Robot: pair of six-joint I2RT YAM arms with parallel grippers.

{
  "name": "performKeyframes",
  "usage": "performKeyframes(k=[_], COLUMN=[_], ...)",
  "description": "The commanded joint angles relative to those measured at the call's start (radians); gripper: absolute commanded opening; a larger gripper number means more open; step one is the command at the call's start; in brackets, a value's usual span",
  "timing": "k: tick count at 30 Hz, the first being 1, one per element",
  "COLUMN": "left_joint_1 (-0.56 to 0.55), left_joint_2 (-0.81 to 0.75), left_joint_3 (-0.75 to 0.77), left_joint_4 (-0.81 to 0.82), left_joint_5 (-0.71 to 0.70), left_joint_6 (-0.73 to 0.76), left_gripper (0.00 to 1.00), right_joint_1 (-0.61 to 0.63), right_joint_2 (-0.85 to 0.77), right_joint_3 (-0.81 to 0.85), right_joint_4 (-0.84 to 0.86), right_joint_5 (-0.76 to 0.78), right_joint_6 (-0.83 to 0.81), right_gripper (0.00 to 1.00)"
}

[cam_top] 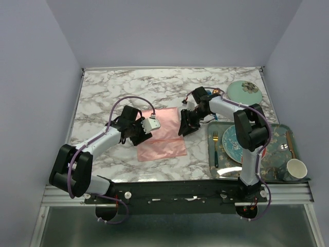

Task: Fold the napkin into a case and place the utensils inside
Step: Pick up the square-folded napkin from the center of the board.

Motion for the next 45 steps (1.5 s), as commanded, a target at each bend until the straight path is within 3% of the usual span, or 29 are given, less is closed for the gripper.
performKeyframes(k=[1,11,28,34,45], left_joint_1=[-0.005,-0.011,-0.013,-0.011,-0.025], left_joint_2=[-0.032,-0.011,0.005,0.016,0.062], left_joint_3=[-0.013,-0.018,-0.01,0.006,0.051], left_joint_4=[0.057,0.042,0.034,0.005,-0.066], left_joint_5=[-0.025,-0.014,-0.025,0.03,0.108], left_joint_6=[-0.021,0.023,0.03,0.048,0.117], left_gripper=[0.66,0.66,0.66,0.66,0.65], right_joint_1=[0.01,0.01,0.012,0.012,0.01], right_joint_2=[0.046,0.107,0.112,0.135,0.144], right_joint_3=[-0.01,0.033,0.059,0.06,0.071], right_joint_4=[0.022,0.023,0.023,0.013,-0.007], right_joint_5=[0.04,0.038,0.004,0.004,0.03], right_joint_6=[0.064,0.09,0.109,0.112,0.101], right_gripper=[0.45,0.43,0.32,0.32,0.17])
